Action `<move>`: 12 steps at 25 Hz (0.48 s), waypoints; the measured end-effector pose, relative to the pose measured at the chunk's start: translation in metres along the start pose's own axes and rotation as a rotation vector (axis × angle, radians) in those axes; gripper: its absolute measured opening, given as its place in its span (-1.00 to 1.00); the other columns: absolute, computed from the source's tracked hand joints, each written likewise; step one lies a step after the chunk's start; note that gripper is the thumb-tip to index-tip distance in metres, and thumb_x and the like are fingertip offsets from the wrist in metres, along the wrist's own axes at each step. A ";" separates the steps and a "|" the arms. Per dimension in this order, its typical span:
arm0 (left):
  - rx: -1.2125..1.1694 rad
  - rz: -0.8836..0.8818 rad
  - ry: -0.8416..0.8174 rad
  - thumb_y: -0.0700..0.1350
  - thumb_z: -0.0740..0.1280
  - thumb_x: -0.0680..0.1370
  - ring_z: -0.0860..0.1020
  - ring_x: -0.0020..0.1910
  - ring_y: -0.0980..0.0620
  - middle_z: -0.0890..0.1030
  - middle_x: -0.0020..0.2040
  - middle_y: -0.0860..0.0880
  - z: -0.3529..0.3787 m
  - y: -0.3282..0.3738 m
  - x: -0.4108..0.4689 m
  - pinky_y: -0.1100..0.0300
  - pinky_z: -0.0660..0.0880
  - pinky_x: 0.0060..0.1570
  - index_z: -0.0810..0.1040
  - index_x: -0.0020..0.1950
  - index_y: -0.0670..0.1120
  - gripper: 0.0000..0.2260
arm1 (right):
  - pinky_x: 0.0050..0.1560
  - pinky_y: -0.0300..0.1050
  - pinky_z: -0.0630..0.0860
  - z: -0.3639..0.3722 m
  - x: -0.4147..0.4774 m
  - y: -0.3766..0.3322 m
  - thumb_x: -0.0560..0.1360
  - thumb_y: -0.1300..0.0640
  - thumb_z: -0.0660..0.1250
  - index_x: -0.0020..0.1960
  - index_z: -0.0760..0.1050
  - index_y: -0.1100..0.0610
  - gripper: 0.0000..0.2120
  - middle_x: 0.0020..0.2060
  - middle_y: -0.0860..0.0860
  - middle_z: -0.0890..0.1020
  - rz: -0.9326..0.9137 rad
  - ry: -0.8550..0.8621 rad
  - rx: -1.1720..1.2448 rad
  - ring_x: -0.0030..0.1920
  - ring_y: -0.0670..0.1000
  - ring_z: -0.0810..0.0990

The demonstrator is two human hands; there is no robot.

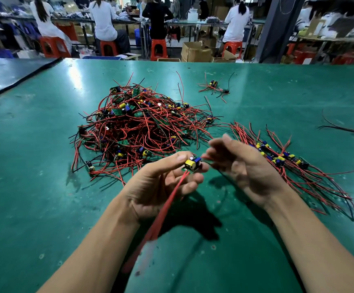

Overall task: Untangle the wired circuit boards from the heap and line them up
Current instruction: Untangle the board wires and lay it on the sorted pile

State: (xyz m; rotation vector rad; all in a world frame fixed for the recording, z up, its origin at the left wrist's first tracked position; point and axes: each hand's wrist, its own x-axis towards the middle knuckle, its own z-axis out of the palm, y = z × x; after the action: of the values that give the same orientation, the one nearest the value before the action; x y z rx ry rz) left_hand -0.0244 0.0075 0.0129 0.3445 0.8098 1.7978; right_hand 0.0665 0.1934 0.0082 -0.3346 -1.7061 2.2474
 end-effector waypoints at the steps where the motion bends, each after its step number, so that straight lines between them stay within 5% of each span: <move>1: -0.019 0.026 0.001 -0.23 0.61 0.24 0.70 -0.25 -0.05 0.70 -0.05 -0.22 0.001 -0.001 0.001 0.21 0.62 -0.34 0.64 -0.02 -0.20 -0.65 | 0.19 0.02 0.45 -0.001 0.004 0.001 0.40 -0.12 0.45 -0.09 0.70 0.07 -0.72 -0.08 0.03 0.73 -0.087 0.172 -0.033 0.02 0.00 0.66; 3: -0.038 0.064 0.027 -0.25 0.46 0.39 0.71 -0.15 -0.06 0.69 0.03 -0.19 0.002 -0.002 0.003 0.20 0.63 -0.29 0.55 0.09 -0.20 -0.71 | 0.07 -0.06 0.40 -0.001 0.008 0.006 0.42 -0.08 0.43 -0.12 0.63 0.05 -0.81 -0.11 -0.03 0.69 -0.207 0.410 -0.065 -0.01 -0.04 0.60; 5: -0.063 0.097 0.058 -0.27 0.37 0.44 0.71 -0.10 -0.08 0.69 0.06 -0.18 0.001 -0.003 0.007 0.18 0.64 -0.28 0.51 0.14 -0.19 -0.72 | -0.15 -0.17 0.39 -0.001 0.008 0.008 0.45 -0.03 0.47 -0.17 0.56 0.03 -0.84 -0.23 -0.04 0.60 -0.204 0.446 -0.036 -0.18 -0.05 0.52; 8: -0.045 0.110 0.076 -0.25 0.34 0.44 0.71 -0.09 -0.07 0.69 0.07 -0.18 0.002 -0.003 0.009 0.19 0.64 -0.27 0.53 0.16 -0.21 -0.71 | -0.38 -0.26 0.38 0.001 0.005 0.009 0.33 -0.19 0.54 -0.25 0.62 0.05 -0.69 -0.34 -0.03 0.58 -0.004 0.156 -0.021 -0.37 -0.08 0.48; 12: 0.096 0.081 0.086 -0.21 0.35 0.44 0.71 -0.13 0.00 0.71 0.00 -0.13 0.002 -0.006 0.009 0.24 0.63 -0.22 0.71 0.03 -0.16 -0.77 | -0.23 -0.21 0.40 0.007 0.003 0.016 0.36 -0.22 0.52 -0.07 0.71 0.06 -0.64 -0.26 -0.05 0.64 0.155 -0.153 -0.072 -0.31 -0.10 0.51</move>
State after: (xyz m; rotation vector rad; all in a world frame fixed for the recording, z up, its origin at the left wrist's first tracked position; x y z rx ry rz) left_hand -0.0223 0.0177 0.0093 0.3695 0.9570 1.8635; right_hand 0.0599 0.1839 -0.0057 -0.3281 -1.9018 2.3803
